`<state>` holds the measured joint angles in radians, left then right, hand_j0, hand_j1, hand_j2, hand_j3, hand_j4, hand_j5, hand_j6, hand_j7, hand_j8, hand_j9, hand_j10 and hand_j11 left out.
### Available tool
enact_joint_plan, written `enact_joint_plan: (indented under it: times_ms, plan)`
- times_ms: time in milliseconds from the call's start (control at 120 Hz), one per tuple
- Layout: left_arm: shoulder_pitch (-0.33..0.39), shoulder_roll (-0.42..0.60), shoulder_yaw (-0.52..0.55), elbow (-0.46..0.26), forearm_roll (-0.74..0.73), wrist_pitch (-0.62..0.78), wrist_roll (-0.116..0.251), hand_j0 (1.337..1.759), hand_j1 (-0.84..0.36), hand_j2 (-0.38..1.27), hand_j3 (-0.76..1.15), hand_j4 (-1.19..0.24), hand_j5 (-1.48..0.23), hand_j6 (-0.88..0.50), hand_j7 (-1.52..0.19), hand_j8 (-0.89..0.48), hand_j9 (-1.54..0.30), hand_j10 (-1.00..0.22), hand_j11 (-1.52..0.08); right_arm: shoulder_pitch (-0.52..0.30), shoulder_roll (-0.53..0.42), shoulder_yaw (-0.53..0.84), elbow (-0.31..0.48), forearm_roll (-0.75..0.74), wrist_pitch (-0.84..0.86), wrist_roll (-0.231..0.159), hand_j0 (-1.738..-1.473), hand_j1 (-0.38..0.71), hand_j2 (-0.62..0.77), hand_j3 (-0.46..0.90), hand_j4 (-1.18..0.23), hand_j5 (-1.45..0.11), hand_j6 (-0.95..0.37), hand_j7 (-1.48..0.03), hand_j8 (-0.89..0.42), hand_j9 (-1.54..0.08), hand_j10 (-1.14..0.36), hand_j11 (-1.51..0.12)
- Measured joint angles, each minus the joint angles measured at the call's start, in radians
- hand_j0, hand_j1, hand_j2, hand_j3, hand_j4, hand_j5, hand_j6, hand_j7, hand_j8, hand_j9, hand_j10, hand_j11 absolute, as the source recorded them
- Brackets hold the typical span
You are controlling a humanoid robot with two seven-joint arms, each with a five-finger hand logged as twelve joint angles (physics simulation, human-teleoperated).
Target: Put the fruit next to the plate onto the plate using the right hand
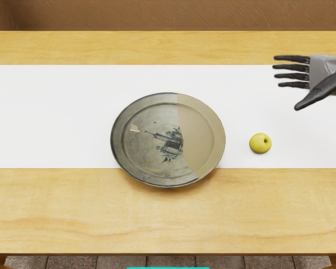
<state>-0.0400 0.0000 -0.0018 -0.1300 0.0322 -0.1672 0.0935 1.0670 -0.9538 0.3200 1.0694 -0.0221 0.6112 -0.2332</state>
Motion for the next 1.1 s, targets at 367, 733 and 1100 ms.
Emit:
enact_joint_plan:
  times_ms: [367,733,1100]
  plan:
    - [0.000,0.000,0.000,0.000,0.000,0.000,0.000,1.658,0.07,0.05,0.00,-0.23,-0.30,-0.23,-0.30,-0.23,-0.30,-0.23,-0.30,0.033,0.013,-0.002,0.057,-0.126,0.000,0.000,-1.658,-0.30,-0.01,0.00,-0.05,-0.06,-0.05,-0.06,-0.05,-0.06,-0.05,-0.06]
    - [-0.001,0.000,0.000,0.000,0.000,0.000,0.000,1.658,0.07,0.05,0.00,-0.23,-0.30,-0.23,-0.30,-0.23,-0.30,-0.23,-0.30,0.029,-0.181,-0.012,0.511,-0.461,-0.315,0.000,-1.658,-0.30,-0.01,0.00,-0.05,-0.06,-0.05,-0.06,-0.05,-0.06,-0.05,-0.06]
    - [-0.001,0.000,0.000,0.000,0.000,0.000,0.000,1.658,0.07,0.05,0.00,-0.23,-0.30,-0.23,-0.30,-0.23,-0.30,-0.23,-0.30,0.034,-0.079,-0.216,0.644,-0.595,-0.917,-0.214,-1.658,-0.30,-0.01,0.00,-0.05,-0.06,-0.05,-0.06,-0.05,-0.06,-0.05,-0.06]
